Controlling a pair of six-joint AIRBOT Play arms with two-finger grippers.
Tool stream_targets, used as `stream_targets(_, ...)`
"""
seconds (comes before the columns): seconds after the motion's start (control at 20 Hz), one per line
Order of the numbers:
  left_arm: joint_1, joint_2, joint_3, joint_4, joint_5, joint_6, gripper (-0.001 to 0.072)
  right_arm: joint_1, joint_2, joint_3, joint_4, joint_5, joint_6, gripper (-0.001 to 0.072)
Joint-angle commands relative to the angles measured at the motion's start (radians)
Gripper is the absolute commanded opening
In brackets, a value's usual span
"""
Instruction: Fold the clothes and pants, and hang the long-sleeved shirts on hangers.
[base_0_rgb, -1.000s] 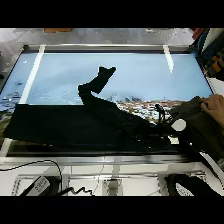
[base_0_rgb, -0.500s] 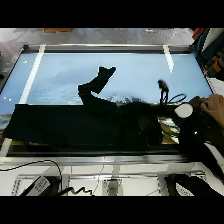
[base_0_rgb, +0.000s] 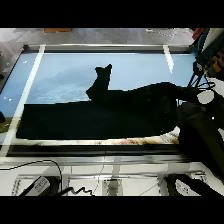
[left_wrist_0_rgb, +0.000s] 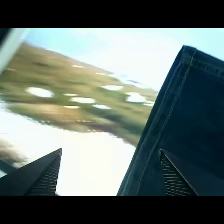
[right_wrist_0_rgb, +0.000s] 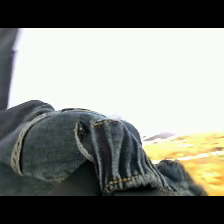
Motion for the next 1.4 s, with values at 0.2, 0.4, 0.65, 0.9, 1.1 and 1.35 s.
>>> stream_targets(0.2,-0.301,-0.079,0.001,-0.256,-0.047,0.016,0.0603,-0.099,-0.098,0.005,-0.015,0.002,0.152,0.0323)
stream_targets(0.4,-0.604,-0.210,0.098,-0.457,-0.033,-0.023,0.0608,-0.099,-0.096,0.008,-0.024,0.064,0.103,0.0565)
stream_targets(0.65,-0.823,-0.506,0.401,-0.661,-0.054,-0.159,0.0720,-0.099,-0.076,0.010,-0.034,0.146,-0.018,0.0564)
stream_targets(0.9,-0.925,-0.751,0.554,-0.712,-0.040,-0.195,0.0720,-0.099,-0.066,0.011,-0.047,0.146,-0.019,0.0564)
stream_targets(1.1,-0.940,-0.824,0.562,-0.739,0.047,-0.197,0.0713,-0.099,-0.066,0.011,-0.048,0.145,-0.019,0.0564)
stream_targets(1.35,-0.944,-0.826,0.562,-0.737,0.075,-0.198,0.0590,-0.099,-0.066,0.011,-0.048,0.138,-0.019,0.0563)
